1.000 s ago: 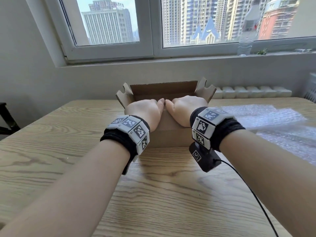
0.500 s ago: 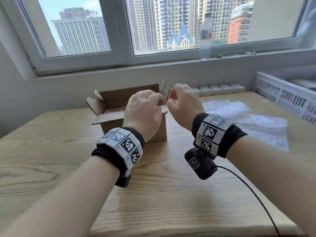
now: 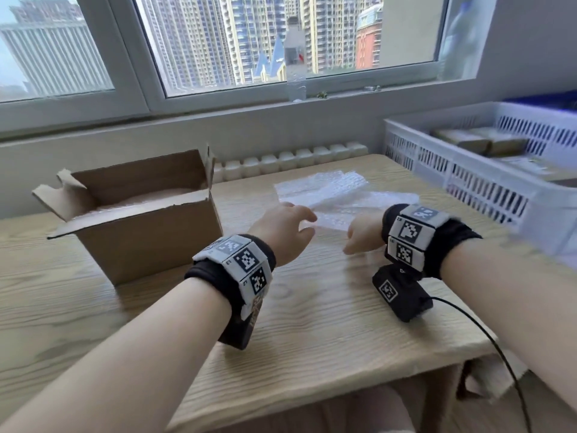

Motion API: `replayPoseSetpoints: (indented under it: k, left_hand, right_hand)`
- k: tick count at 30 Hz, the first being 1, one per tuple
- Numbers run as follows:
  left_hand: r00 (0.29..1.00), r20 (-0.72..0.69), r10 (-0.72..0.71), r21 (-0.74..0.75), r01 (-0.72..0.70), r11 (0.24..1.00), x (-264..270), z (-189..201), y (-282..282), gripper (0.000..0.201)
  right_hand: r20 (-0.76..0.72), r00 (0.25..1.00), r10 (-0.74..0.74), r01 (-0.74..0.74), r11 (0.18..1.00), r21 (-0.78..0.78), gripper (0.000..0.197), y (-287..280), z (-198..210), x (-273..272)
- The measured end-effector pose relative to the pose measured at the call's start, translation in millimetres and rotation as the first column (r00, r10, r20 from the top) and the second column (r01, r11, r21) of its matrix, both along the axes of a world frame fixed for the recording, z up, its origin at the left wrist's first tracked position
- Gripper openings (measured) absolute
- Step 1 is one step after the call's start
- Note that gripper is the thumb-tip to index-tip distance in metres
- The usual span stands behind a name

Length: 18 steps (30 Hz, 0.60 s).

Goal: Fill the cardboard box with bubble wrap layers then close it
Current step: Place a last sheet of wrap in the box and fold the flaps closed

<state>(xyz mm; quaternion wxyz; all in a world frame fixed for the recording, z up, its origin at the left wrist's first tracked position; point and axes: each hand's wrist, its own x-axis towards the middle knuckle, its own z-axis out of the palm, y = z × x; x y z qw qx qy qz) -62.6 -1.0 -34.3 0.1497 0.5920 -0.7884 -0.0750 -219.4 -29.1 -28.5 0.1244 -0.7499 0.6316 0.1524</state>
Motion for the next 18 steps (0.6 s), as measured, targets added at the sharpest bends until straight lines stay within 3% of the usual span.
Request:
replayPoseSetpoints:
  k: [3,7,9,11,15,18]
  left_hand:
    - [1.000,-0.005,0.021,0.050,-0.021,0.999,-1.0,-0.5,-1.0,0.045]
    - [0.999,0.009,0.051,0.083,-0.052,0.995,3.5,1.3,5.8,0.081]
    - [1.000,0.024,0.019,0.112,-0.021,0.994,5.8,2.2,12.3,0.089]
    - [0.999,0.050,-0.003,0.168,-0.005,0.986,6.7,2.9,19.4,0.077]
    - [0.991,-0.128,0.047,0.231,-0.016,0.973,11.6,5.0,30.8,0.007]
    - [0.967,-0.241,0.080,0.312,0.000,0.950,19.8,10.7,39.7,0.014]
  right_hand:
    - [0.044,0.999,0.003,0.000,0.997,-0.073,0.026,4.2,5.2,-5.3]
    - [0.276,0.961,0.017,0.031,0.985,-0.168,0.019,17.5,17.6,-12.4]
    - [0.310,0.950,0.047,0.003,0.987,-0.159,0.017,28.0,23.8,-13.1]
    - [0.311,0.947,0.075,-0.030,0.988,-0.149,0.020,35.9,29.4,-12.3]
    - [0.294,0.951,0.099,-0.049,0.984,-0.171,0.029,46.0,38.5,-8.4]
    - [0.296,0.951,0.091,-0.040,0.984,-0.173,0.028,52.2,42.1,-4.3]
